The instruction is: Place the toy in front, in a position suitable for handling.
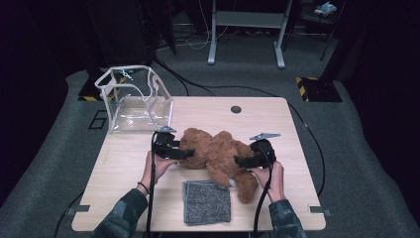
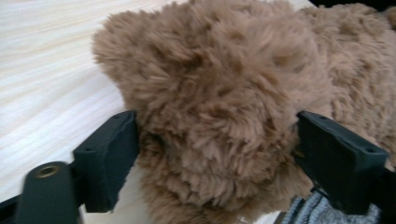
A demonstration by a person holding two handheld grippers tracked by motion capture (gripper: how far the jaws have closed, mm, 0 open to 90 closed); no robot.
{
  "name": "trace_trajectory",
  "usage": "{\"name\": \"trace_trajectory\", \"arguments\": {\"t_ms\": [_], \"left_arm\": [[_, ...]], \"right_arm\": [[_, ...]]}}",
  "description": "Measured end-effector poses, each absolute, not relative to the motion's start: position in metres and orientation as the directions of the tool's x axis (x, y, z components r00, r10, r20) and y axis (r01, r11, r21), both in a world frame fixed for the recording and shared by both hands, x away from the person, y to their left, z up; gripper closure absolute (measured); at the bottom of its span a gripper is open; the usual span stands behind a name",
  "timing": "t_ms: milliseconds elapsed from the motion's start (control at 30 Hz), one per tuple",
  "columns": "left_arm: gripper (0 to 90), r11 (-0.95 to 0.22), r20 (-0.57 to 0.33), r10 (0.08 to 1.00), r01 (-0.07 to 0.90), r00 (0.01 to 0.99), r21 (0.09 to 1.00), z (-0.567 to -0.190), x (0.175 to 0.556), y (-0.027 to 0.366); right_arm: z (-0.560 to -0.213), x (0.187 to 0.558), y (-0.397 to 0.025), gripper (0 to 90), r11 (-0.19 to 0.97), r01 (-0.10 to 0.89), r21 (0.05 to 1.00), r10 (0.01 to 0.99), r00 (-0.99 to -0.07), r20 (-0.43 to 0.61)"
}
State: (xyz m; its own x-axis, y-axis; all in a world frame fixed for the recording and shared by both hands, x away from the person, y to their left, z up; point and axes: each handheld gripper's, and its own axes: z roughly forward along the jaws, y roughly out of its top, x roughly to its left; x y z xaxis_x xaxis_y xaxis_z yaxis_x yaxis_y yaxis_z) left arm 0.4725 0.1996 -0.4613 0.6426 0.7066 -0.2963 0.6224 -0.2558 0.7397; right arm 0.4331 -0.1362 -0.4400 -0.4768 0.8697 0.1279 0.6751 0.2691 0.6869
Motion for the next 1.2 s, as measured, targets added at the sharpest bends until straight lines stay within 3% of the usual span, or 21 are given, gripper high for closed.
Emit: {"name": "trace_trajectory", "arguments": {"t_ms": [200, 267, 533, 767, 1200], "left_arm": [[25.9, -0.254, -0.301, 0.698, 0.618, 0.650, 0.744, -0.469, 0.471, 0.197], [32.8, -0.251, -0.301, 0.698, 0.615, 0.650, 0.747, -0.471, 0.469, 0.197], [51.7, -0.255, -0.287, 0.700, 0.604, 0.654, 0.755, -0.474, 0.465, 0.195], [60.9, -0.255, -0.264, 0.714, 0.592, 0.649, 0.764, -0.472, 0.460, 0.194], [63.4, -0.209, -0.261, 0.729, 0.569, 0.633, 0.796, -0.461, 0.449, 0.196]], "right_arm": [[-0.449, 0.437, -0.138, 33.2, 0.264, 0.667, 0.697, 0.843, -0.511, 0.170], [-0.451, 0.437, -0.137, 43.7, 0.251, 0.674, 0.695, 0.839, -0.510, 0.191], [-0.452, 0.437, -0.131, 65.1, 0.272, 0.662, 0.698, 0.835, -0.523, 0.171], [-0.449, 0.434, -0.128, 69.5, 0.281, 0.649, 0.707, 0.839, -0.524, 0.147], [-0.430, 0.434, -0.125, 72.2, 0.299, 0.603, 0.739, 0.834, -0.542, 0.105]]}}
